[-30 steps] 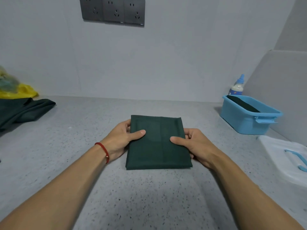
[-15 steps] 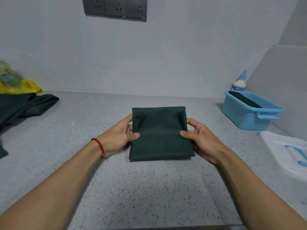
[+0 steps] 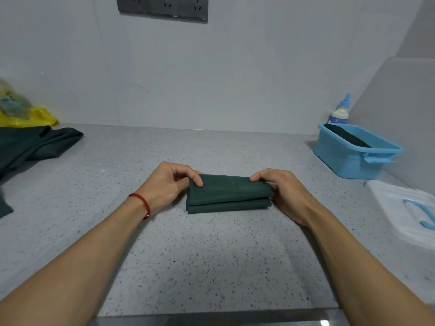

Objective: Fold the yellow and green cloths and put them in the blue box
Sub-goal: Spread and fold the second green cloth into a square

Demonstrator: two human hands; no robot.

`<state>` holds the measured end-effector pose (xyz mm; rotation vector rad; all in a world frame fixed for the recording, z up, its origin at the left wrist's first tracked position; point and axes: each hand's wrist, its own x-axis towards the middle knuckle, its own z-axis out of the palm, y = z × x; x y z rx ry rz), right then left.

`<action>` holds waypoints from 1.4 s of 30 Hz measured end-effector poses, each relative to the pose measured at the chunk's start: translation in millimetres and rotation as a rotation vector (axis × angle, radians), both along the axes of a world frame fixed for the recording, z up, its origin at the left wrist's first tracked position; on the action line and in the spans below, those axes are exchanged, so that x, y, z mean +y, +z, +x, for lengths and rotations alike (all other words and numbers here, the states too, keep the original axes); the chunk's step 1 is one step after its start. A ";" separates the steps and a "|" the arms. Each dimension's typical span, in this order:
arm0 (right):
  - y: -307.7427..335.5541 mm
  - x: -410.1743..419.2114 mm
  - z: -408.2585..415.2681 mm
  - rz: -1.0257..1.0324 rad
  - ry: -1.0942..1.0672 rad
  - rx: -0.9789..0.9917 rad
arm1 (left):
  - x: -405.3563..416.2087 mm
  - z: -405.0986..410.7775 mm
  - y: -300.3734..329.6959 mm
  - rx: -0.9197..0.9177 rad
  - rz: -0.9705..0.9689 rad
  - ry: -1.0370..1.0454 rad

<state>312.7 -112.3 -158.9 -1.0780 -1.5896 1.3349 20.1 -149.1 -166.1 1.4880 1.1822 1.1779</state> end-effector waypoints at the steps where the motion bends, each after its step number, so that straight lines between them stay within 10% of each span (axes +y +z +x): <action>1: 0.4 -2.5 0.0 0.046 -0.006 -0.087 | 0.2 0.2 -0.1 0.003 -0.004 0.001; 11: 0.7 -12.3 -5.4 0.199 0.035 -0.311 | -11.0 17.6 7.8 -0.033 0.020 0.088; 15: -1.5 -7.5 -2.9 0.222 0.055 -0.378 | -26.9 54.7 -0.1 0.899 0.520 0.338; 18: -2.5 -6.6 -3.7 0.295 0.051 -0.470 | -29.8 77.5 -11.4 1.206 0.381 0.272; 26: 16.4 -4.2 -32.3 0.581 -0.040 -1.229 | -23.4 78.4 -26.3 1.311 0.155 0.113; 42: -20.9 7.9 -28.2 0.378 0.119 -1.204 | -27.4 70.8 -22.1 1.266 0.010 0.147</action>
